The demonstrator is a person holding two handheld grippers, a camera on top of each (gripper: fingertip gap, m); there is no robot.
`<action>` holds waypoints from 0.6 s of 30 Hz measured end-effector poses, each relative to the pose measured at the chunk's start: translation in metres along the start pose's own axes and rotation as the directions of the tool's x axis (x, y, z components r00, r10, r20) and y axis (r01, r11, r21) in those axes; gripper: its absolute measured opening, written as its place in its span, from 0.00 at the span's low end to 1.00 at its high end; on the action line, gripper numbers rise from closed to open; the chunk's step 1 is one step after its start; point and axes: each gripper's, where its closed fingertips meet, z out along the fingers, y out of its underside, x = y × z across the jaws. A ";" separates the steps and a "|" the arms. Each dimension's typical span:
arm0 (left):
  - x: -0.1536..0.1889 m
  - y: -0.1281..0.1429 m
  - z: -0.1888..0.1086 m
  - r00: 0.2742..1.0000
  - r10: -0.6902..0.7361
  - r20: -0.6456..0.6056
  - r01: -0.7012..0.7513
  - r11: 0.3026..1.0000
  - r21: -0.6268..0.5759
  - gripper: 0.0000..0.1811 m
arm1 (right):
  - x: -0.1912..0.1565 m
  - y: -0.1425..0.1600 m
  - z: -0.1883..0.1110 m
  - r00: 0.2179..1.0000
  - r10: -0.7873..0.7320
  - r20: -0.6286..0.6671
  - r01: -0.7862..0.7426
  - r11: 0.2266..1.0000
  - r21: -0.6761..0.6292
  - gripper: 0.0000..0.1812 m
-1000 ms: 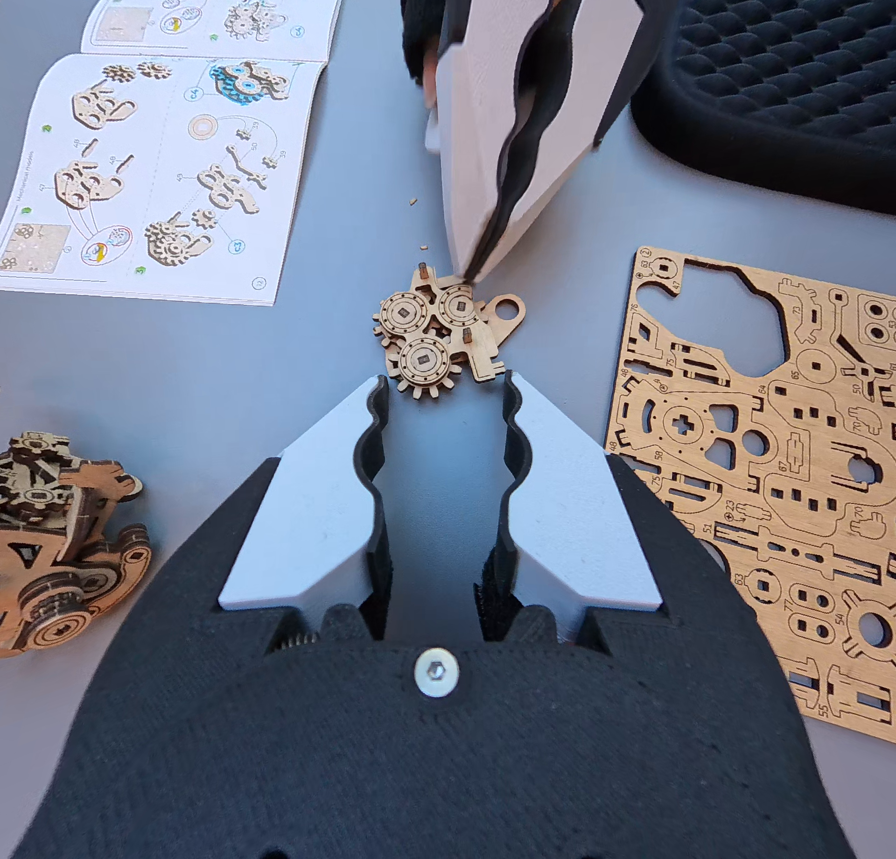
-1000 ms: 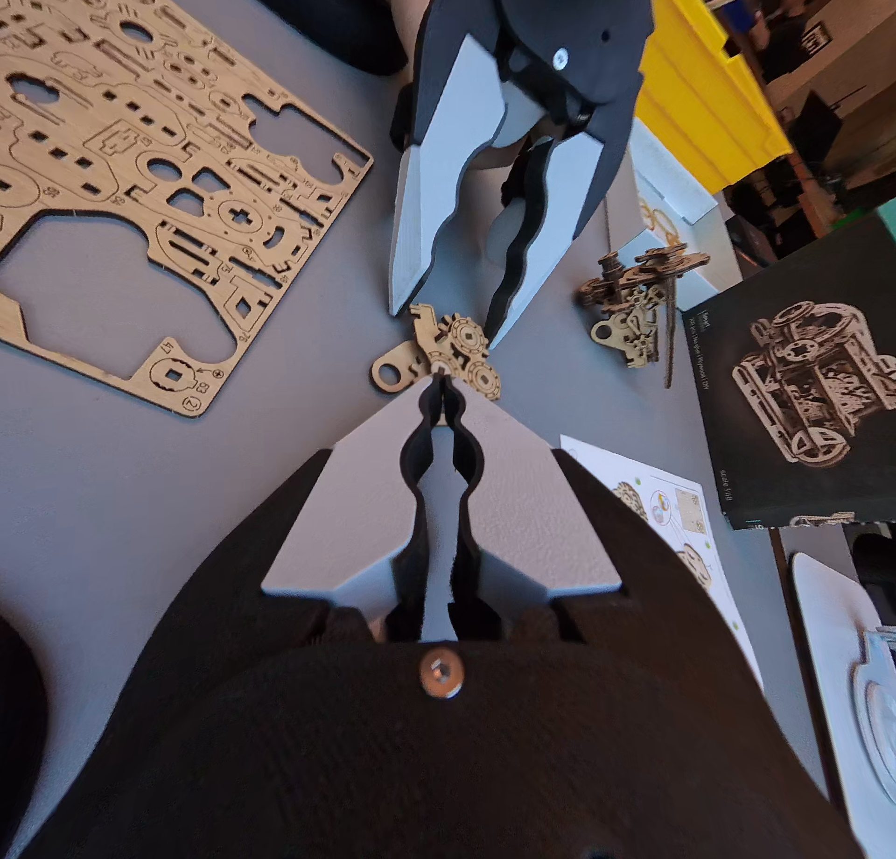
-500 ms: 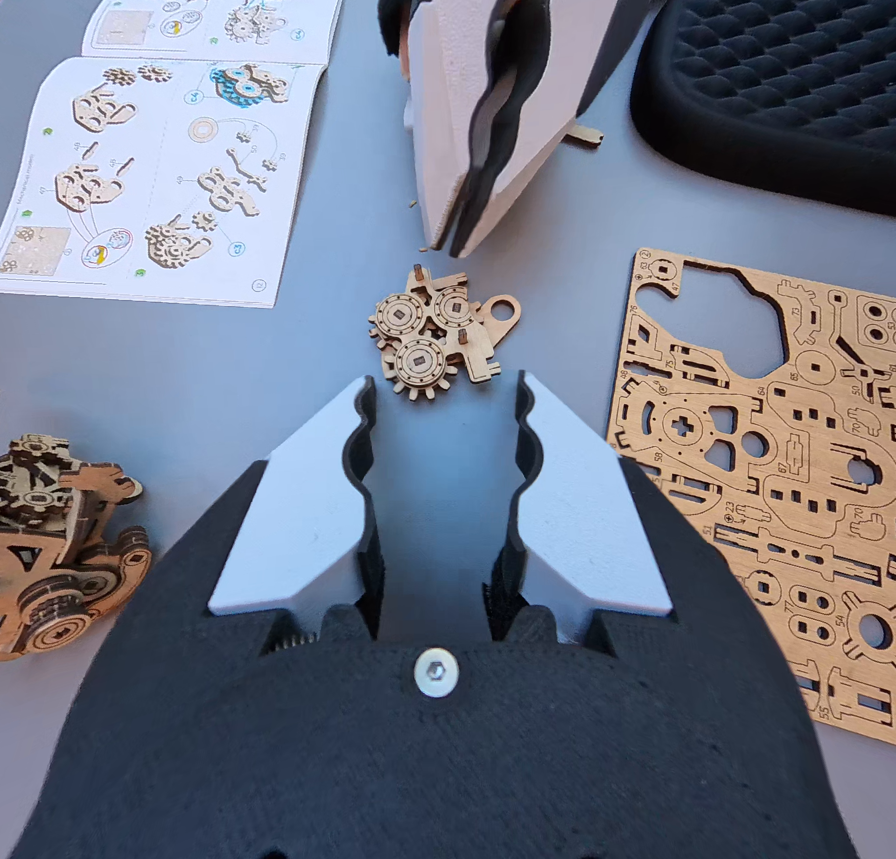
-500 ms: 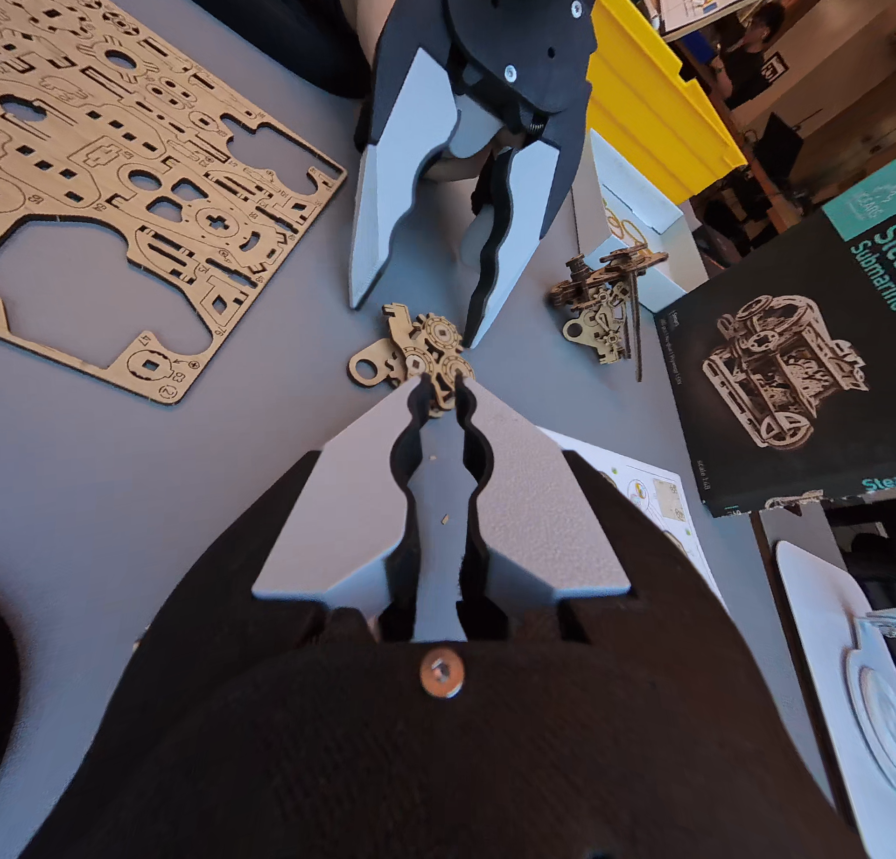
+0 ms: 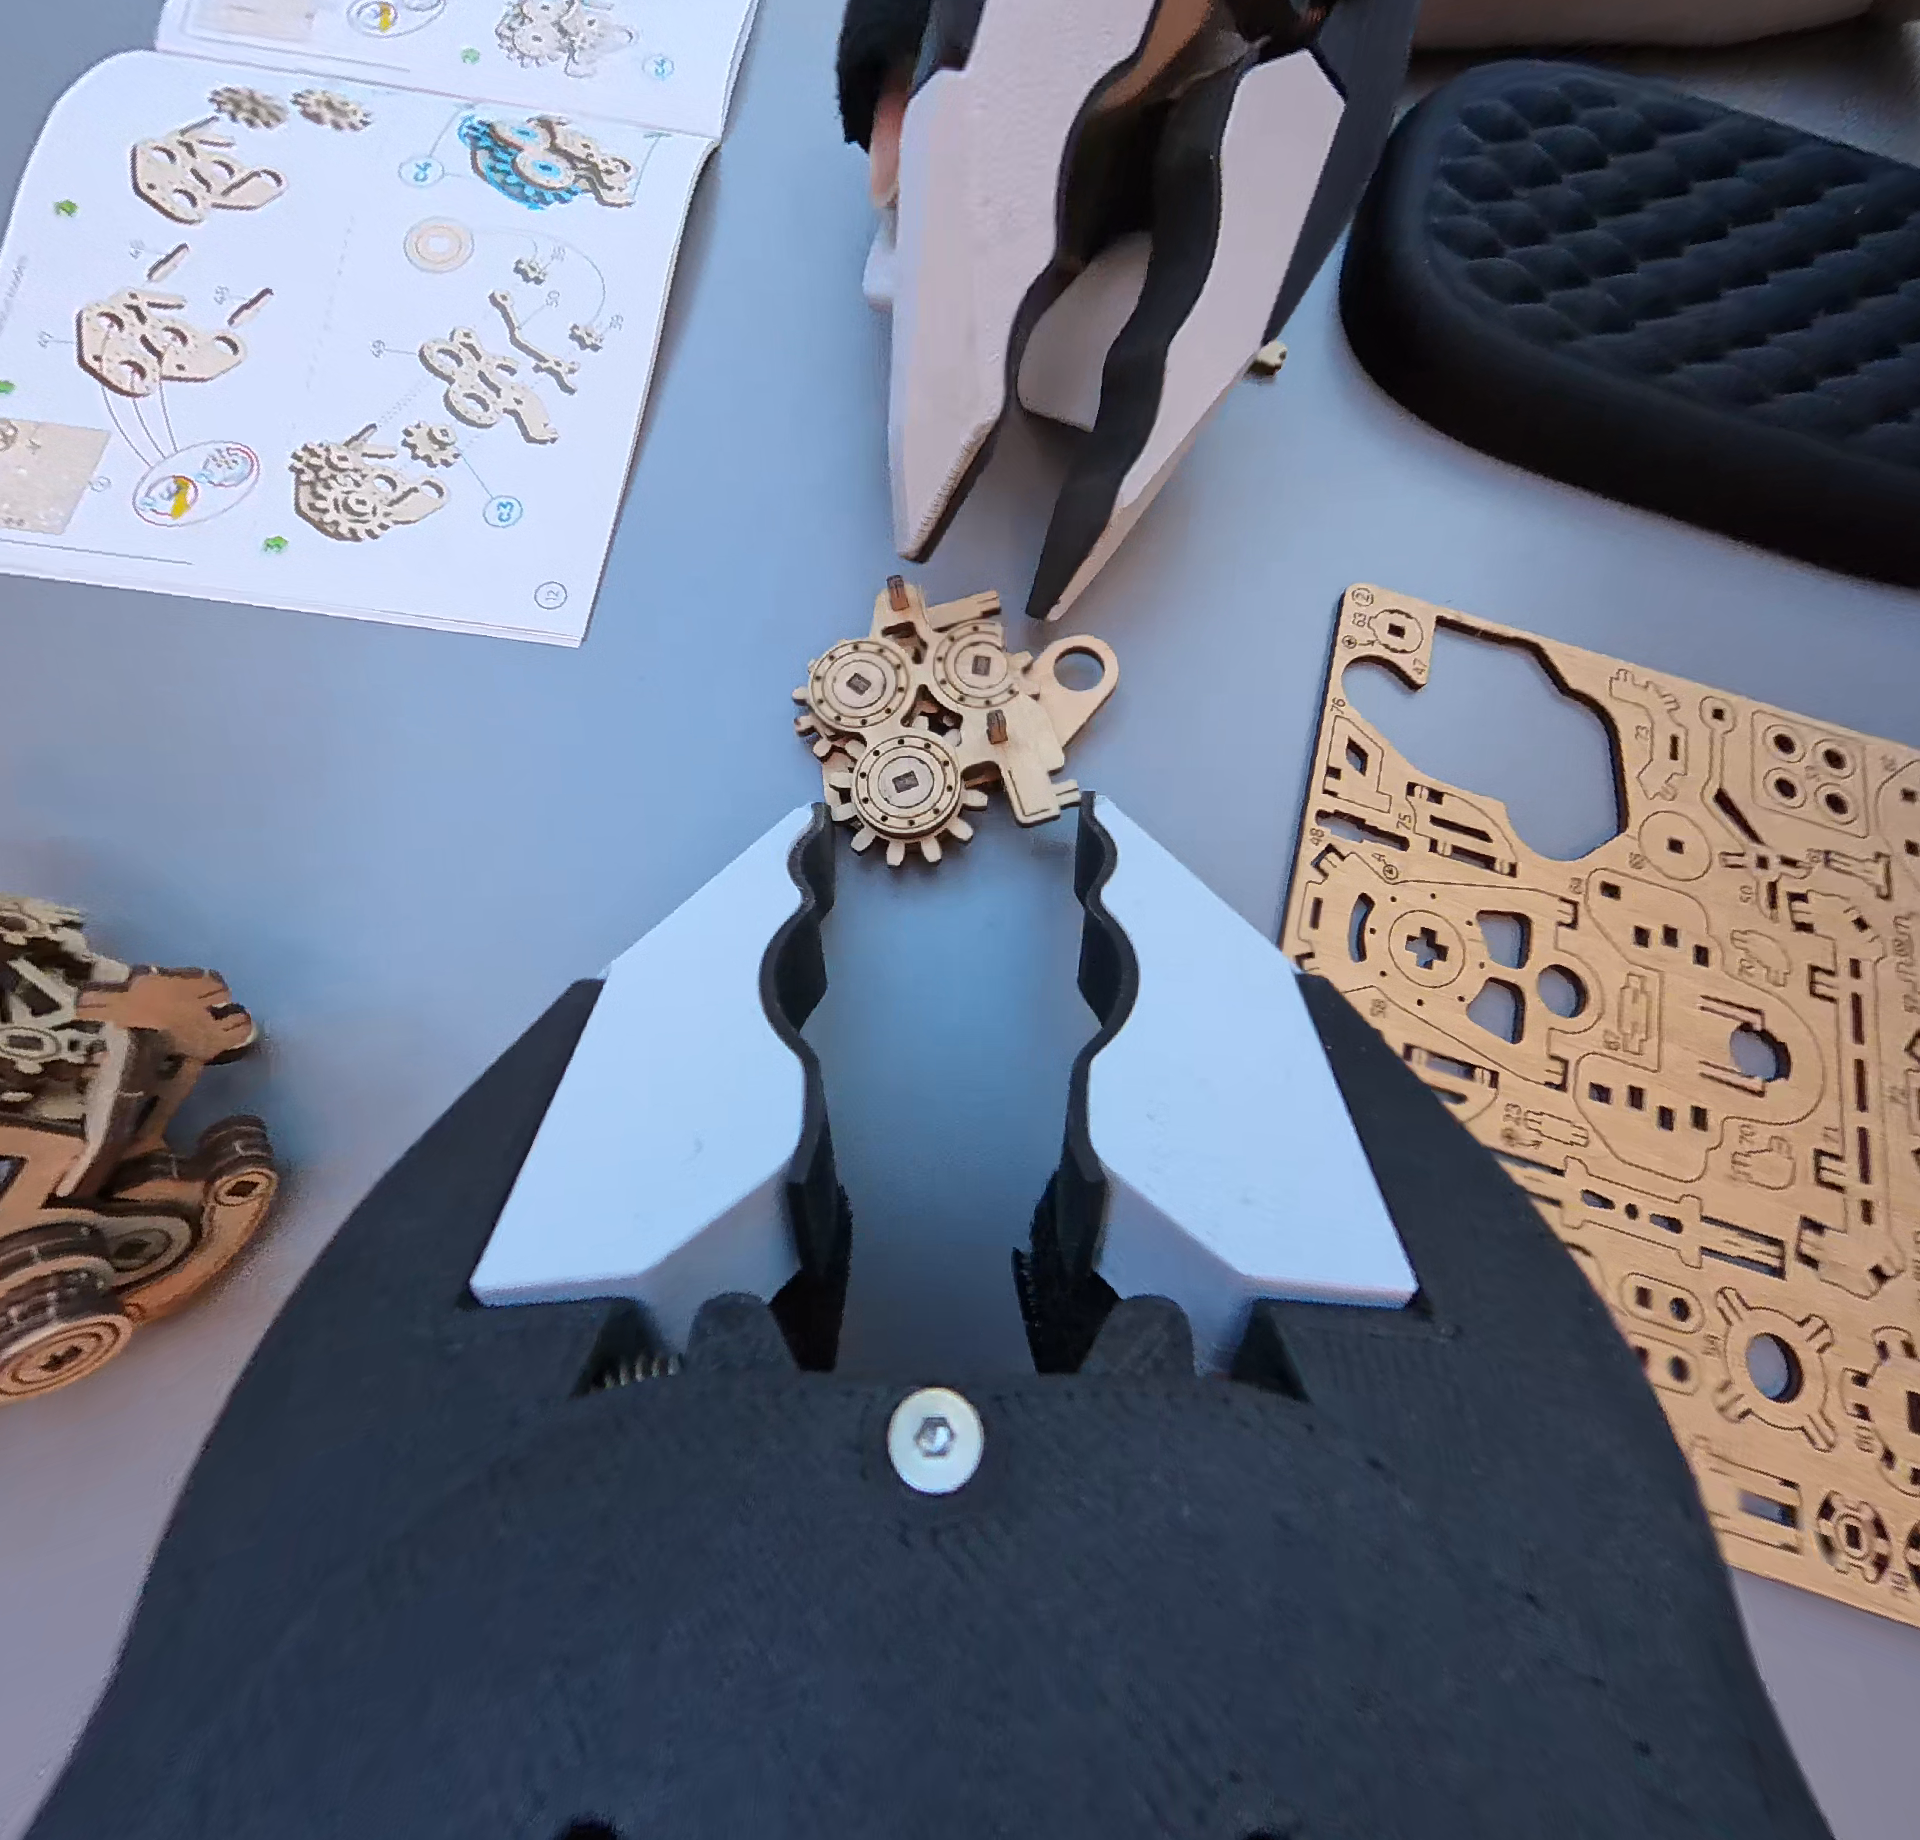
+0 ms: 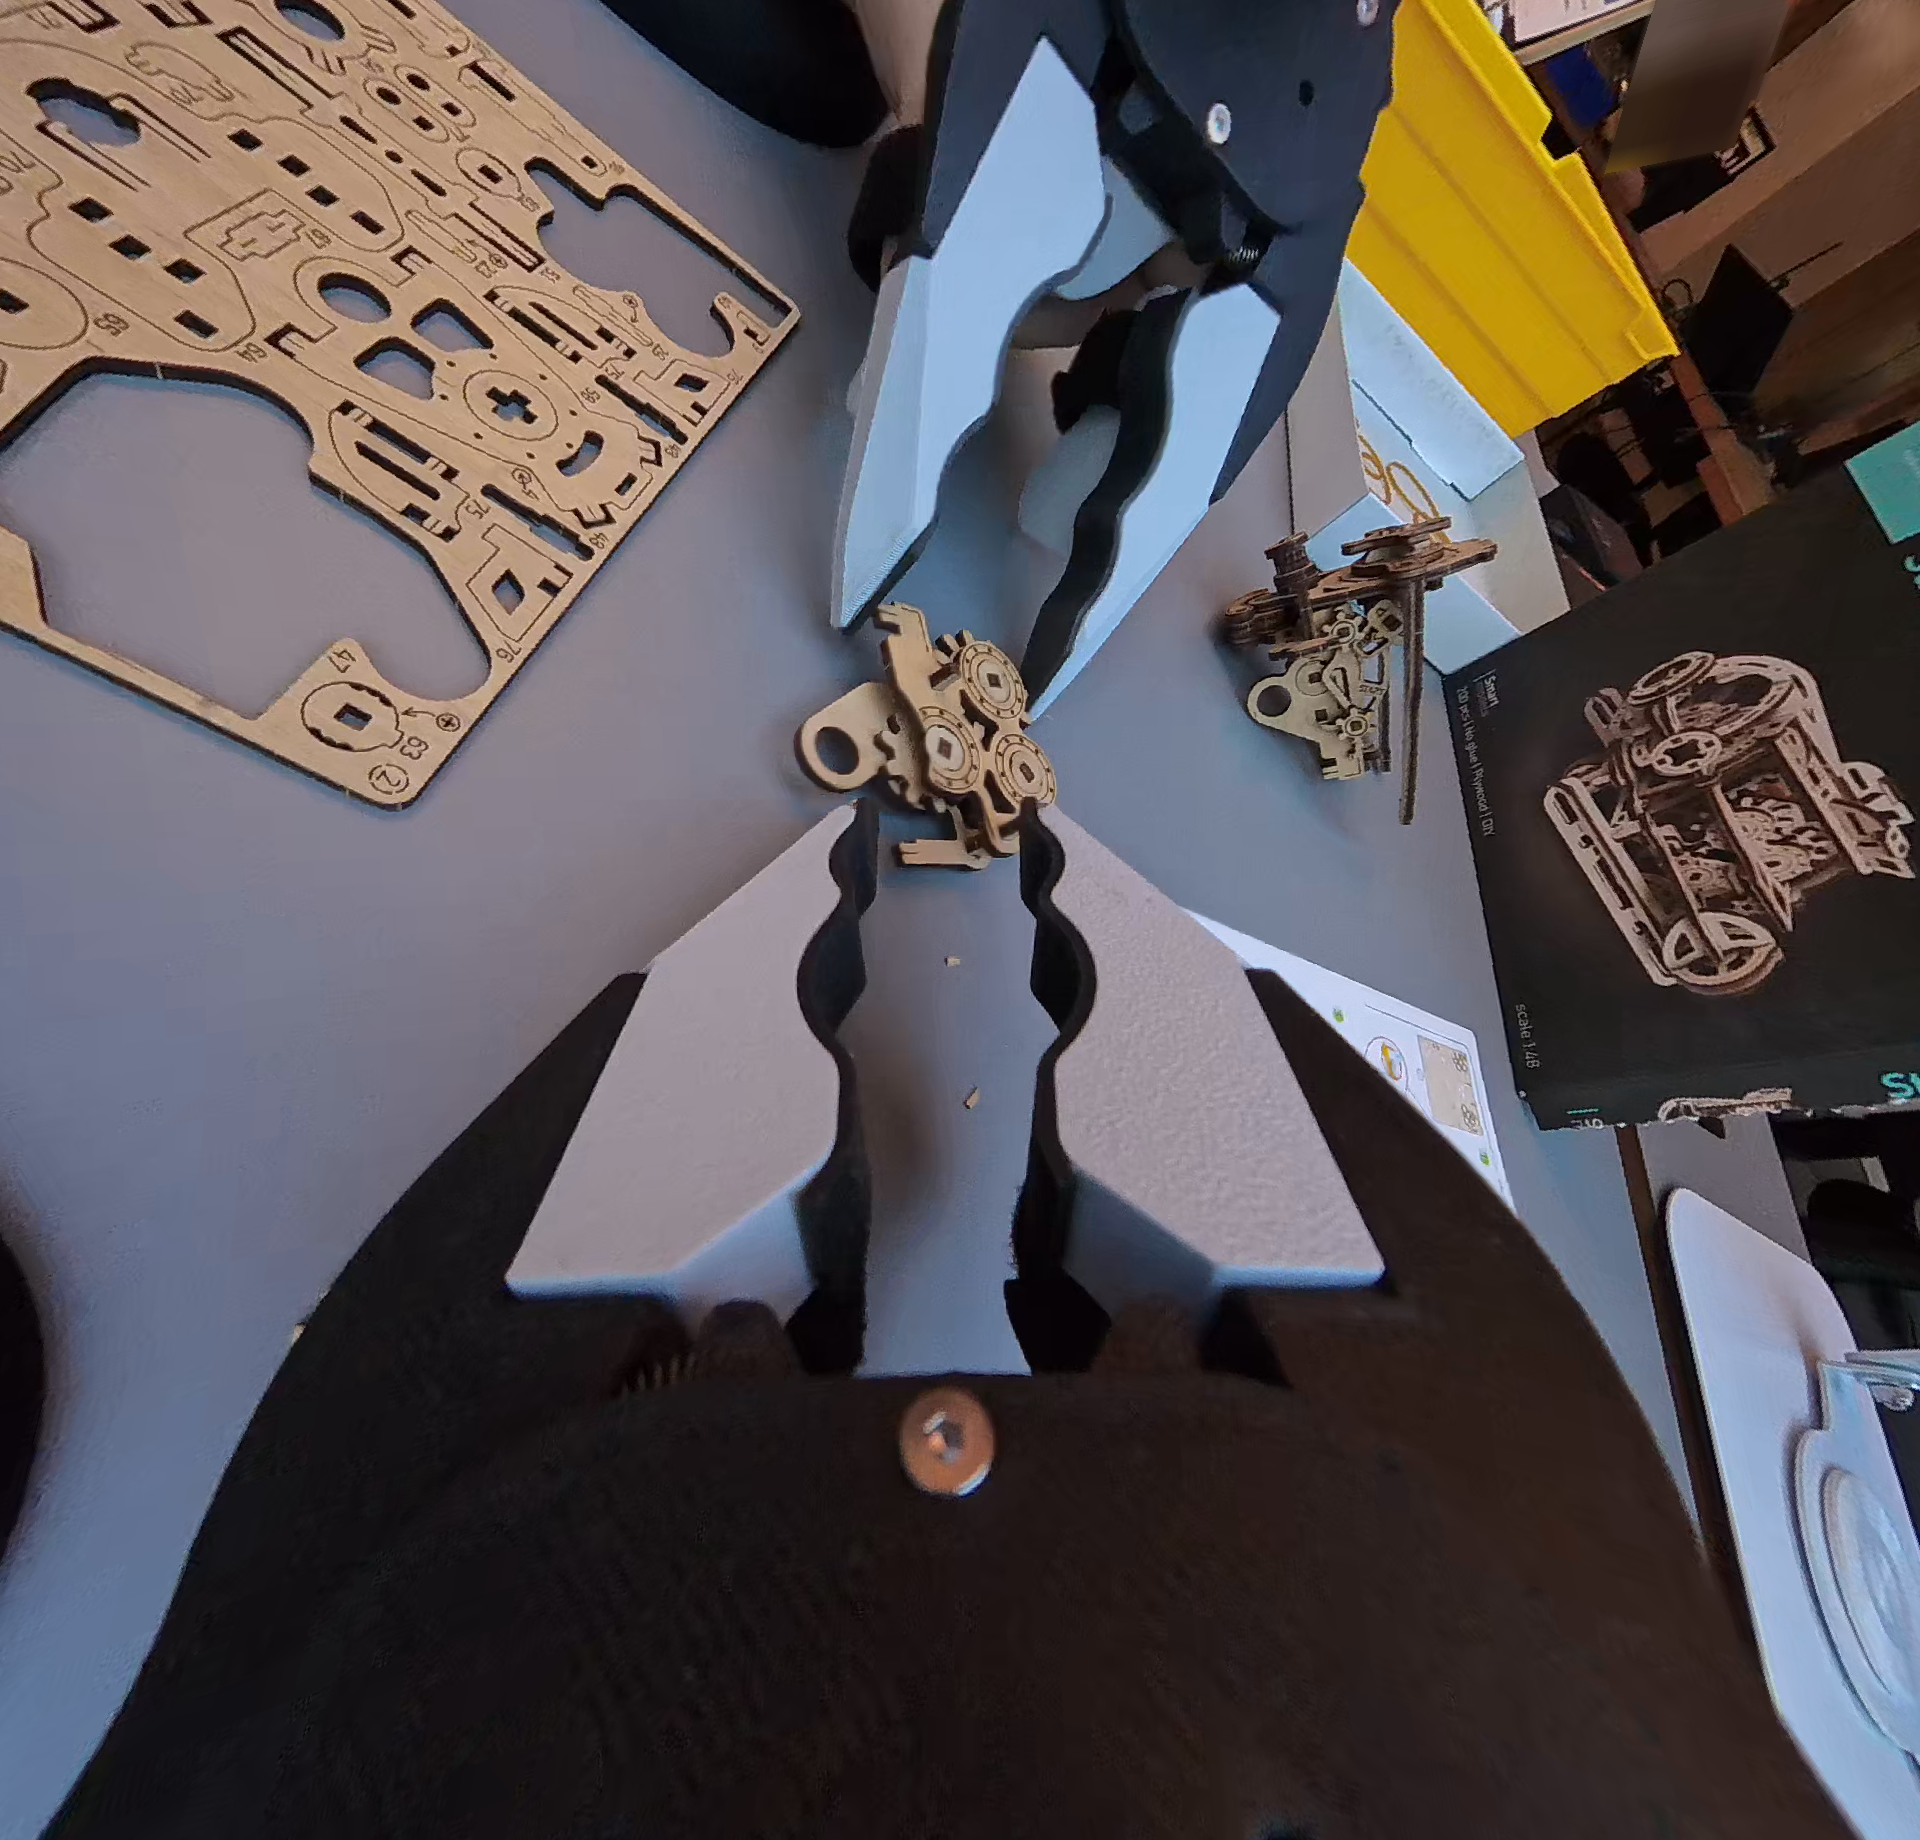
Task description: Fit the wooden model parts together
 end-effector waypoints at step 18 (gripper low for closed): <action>-0.009 -0.017 -0.027 0.644 -0.620 -0.448 0.716 0.695 0.066 0.25 | 0.022 -0.007 -0.013 0.992 0.072 -0.106 -0.061 0.993 0.100 0.15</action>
